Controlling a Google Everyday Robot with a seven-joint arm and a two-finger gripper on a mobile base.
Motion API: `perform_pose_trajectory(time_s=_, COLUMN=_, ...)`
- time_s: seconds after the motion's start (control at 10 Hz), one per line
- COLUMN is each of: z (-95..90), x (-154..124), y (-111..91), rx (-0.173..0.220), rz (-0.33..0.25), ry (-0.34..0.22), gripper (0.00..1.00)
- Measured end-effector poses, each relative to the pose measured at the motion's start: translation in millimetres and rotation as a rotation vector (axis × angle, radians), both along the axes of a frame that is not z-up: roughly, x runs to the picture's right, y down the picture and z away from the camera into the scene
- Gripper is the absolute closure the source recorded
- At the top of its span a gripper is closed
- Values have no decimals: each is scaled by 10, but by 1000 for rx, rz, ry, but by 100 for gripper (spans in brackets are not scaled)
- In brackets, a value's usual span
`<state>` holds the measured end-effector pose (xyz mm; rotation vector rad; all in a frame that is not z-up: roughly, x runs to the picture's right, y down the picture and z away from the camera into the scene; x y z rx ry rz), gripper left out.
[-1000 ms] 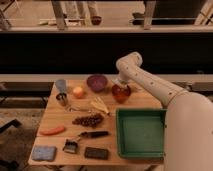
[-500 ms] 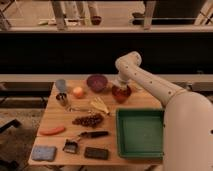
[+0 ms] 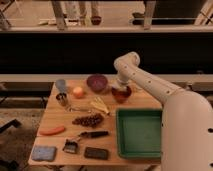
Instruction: Wipe red bowl with towel
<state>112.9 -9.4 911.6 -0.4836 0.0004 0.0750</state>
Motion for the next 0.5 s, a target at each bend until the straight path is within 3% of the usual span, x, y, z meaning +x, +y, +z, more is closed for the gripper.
perform_pose_trajectory(time_s=0.4, z=-43, x=40, y=146, rx=-35, rz=-12, ry=4, gripper=100)
perform_pose_trajectory(time_s=0.5, z=-112, x=27, y=277, rx=-49, rz=-23, ry=11, gripper=100)
